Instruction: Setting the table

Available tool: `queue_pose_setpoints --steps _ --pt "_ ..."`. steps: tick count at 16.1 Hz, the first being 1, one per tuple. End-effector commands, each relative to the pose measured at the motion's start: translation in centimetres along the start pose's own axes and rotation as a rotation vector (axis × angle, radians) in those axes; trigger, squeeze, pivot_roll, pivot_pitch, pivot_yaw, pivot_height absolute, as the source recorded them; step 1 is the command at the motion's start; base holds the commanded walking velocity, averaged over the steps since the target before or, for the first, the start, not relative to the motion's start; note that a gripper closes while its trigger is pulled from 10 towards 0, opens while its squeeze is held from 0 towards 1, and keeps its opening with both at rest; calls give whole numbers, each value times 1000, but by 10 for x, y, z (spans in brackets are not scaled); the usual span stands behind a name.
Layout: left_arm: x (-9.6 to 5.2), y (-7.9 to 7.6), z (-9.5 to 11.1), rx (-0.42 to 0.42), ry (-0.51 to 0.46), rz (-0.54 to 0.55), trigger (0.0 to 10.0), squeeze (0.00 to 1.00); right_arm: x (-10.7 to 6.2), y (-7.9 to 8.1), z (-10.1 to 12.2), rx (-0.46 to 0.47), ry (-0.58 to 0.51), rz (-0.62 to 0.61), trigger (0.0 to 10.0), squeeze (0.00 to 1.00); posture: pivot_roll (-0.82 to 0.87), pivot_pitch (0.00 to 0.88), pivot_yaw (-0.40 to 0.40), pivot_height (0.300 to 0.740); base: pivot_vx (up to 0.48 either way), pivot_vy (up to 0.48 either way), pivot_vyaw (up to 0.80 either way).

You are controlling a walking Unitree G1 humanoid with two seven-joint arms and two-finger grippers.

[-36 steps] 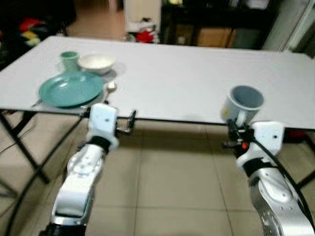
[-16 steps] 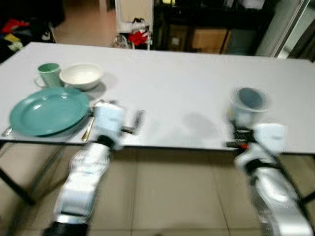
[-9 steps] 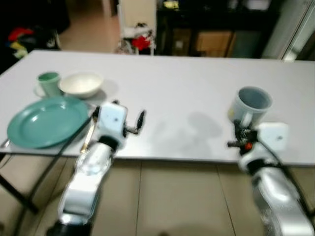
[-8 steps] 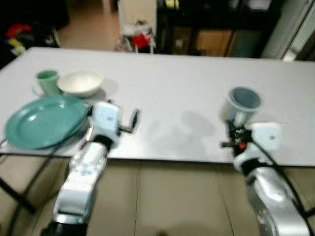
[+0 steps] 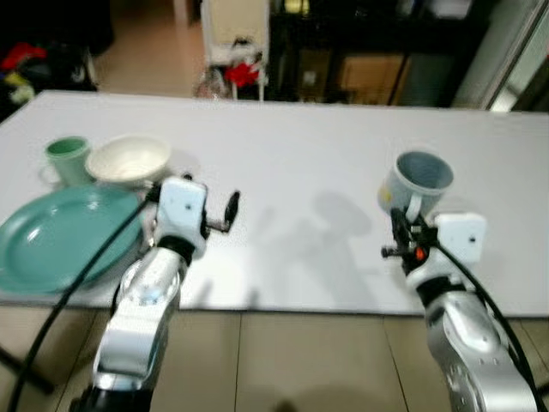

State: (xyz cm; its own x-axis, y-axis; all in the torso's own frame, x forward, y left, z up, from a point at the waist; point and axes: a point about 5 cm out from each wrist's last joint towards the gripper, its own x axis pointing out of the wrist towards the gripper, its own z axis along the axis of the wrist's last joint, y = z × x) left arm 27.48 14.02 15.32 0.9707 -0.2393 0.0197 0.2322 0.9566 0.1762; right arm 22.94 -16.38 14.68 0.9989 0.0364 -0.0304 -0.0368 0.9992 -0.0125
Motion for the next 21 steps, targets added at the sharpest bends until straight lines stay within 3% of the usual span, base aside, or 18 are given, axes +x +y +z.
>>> queue_pose_setpoints --steps 1,17,21 --pt "2 -7 5 0 -19 -23 10000 0 -1 -6 4 -13 -18 -22 10000 0 6 0 -12 740 315 0 0" --pt "3 -7 5 -2 -25 -21 10000 0 4 -4 6 -8 -22 5 10000 0 13 0 -22 740 312 0 0" --pt "4 -13 3 -6 -1 -88 10000 0 10 4 -1 14 28 94 10000 0 19 0 -21 740 75 0 0"
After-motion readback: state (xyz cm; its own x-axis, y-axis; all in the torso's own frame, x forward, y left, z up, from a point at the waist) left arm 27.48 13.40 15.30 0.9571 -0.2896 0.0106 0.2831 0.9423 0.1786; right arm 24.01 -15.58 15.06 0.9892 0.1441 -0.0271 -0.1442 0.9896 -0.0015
